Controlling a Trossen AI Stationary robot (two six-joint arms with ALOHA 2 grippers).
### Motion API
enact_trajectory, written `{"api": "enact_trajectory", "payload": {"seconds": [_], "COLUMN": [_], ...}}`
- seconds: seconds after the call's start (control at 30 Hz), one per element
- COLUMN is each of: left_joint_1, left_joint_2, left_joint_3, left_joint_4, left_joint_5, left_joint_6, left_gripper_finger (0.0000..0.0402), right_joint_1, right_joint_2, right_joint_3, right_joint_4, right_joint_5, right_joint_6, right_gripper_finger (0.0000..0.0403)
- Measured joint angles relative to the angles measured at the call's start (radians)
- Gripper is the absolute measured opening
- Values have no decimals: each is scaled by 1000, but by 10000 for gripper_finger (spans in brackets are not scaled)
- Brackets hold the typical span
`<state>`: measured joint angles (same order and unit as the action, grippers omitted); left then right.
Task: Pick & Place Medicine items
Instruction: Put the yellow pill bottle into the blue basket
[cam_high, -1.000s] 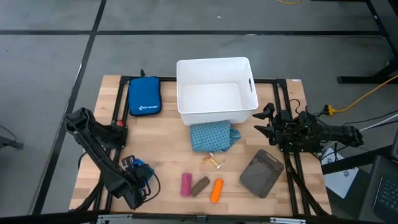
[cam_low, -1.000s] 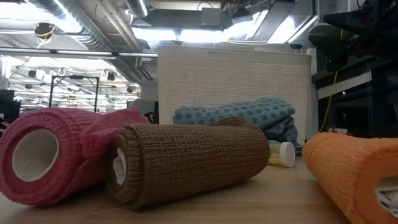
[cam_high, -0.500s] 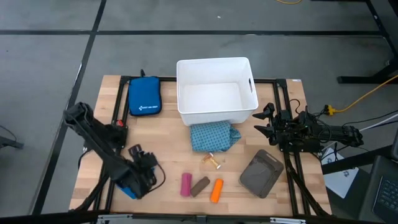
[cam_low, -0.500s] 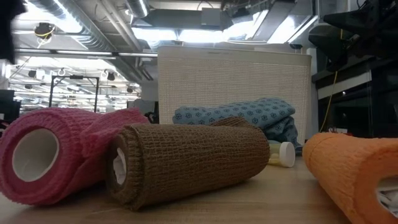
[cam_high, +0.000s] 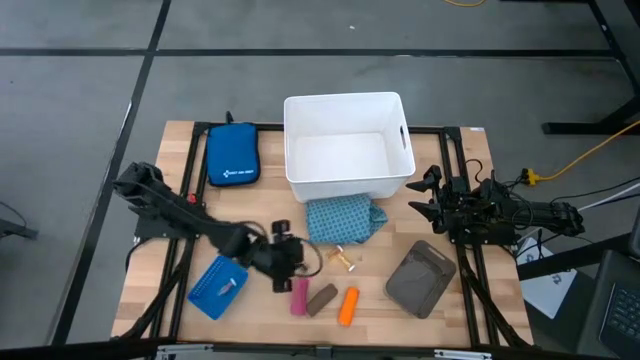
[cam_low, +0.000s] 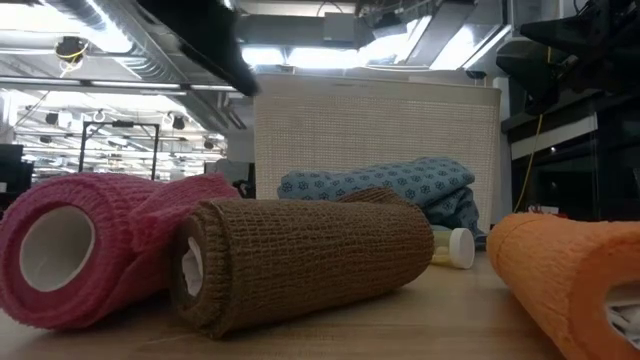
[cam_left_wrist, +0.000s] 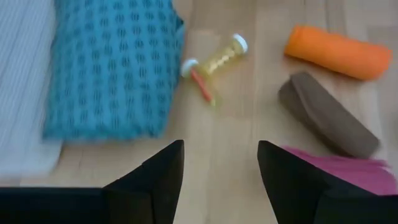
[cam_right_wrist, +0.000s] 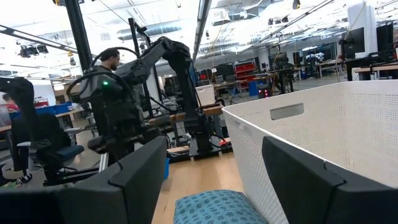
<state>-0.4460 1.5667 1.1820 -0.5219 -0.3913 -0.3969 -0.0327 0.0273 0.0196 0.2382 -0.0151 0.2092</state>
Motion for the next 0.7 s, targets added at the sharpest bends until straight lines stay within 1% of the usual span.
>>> {"api": "enact_trajectory", "payload": {"seconds": [0.13, 0.33, 0.53, 0.7], "left_joint_1": [61, 96, 121, 147], "left_joint_2": [43, 99, 173, 267], "left_joint_3": [0, 3, 102, 192], "left_joint_4": [73, 165, 122, 105], "left_joint_5": [47, 106, 151, 189], "left_joint_6": [158, 399, 550, 669], "left_gripper_finger": [210, 216, 209, 201], "right_joint_1": [0, 0, 0, 0], "right_joint_2": [0, 0, 0, 0], "right_joint_3": [0, 0, 0, 0], "right_joint_4": [0, -32, -88, -105], "right_joint_5": [0, 0, 1, 0], "right_joint_6": [0, 19, 67, 72], "right_gripper_finger": [266, 266, 266, 266]}}
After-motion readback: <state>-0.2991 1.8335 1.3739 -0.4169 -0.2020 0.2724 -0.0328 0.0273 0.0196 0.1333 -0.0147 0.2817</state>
